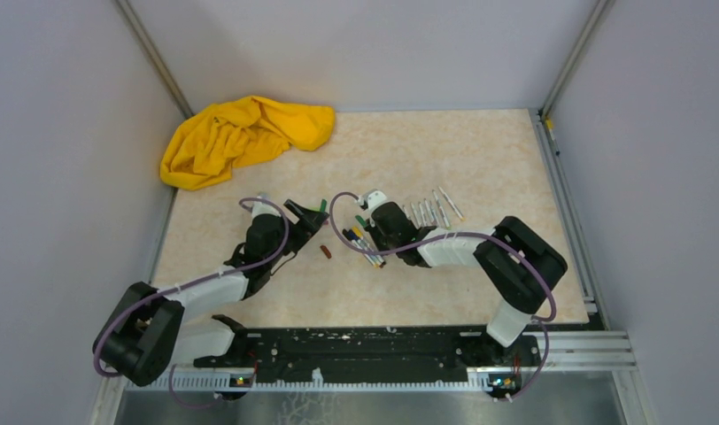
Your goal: Open the pen caps
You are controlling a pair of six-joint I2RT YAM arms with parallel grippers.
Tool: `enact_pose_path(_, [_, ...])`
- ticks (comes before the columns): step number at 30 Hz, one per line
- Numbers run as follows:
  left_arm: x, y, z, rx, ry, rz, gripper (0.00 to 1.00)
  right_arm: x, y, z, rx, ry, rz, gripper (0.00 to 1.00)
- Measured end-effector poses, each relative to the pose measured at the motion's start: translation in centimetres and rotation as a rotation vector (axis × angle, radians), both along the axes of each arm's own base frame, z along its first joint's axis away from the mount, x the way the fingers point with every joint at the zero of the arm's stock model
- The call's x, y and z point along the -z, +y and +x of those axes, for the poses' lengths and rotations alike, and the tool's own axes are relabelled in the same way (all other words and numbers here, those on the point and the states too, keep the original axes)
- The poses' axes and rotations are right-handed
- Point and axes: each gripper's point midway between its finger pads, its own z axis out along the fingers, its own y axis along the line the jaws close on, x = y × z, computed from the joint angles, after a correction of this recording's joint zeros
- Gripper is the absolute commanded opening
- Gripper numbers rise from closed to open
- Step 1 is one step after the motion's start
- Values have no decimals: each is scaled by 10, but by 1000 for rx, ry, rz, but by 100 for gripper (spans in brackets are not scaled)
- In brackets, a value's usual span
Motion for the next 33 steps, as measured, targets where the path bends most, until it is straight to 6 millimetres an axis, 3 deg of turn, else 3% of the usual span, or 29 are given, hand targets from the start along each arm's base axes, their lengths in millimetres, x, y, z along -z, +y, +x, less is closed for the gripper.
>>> enact_pose_path(10, [-6, -7, -5, 44, -9, -21, 91, -4, -16, -14, 12, -1, 4, 0])
enact_pose_path(13, [-7, -13, -9, 74, -4, -29, 91, -15, -18, -19, 9, -16, 23, 0])
enact_pose_path(23, [-8, -34, -26, 171, 13, -61, 91, -71, 11, -49, -69, -100, 155, 0])
enact_pose_path(33, [-10, -51, -38, 220, 26, -84, 90, -73, 25, -73, -120, -95, 163, 0])
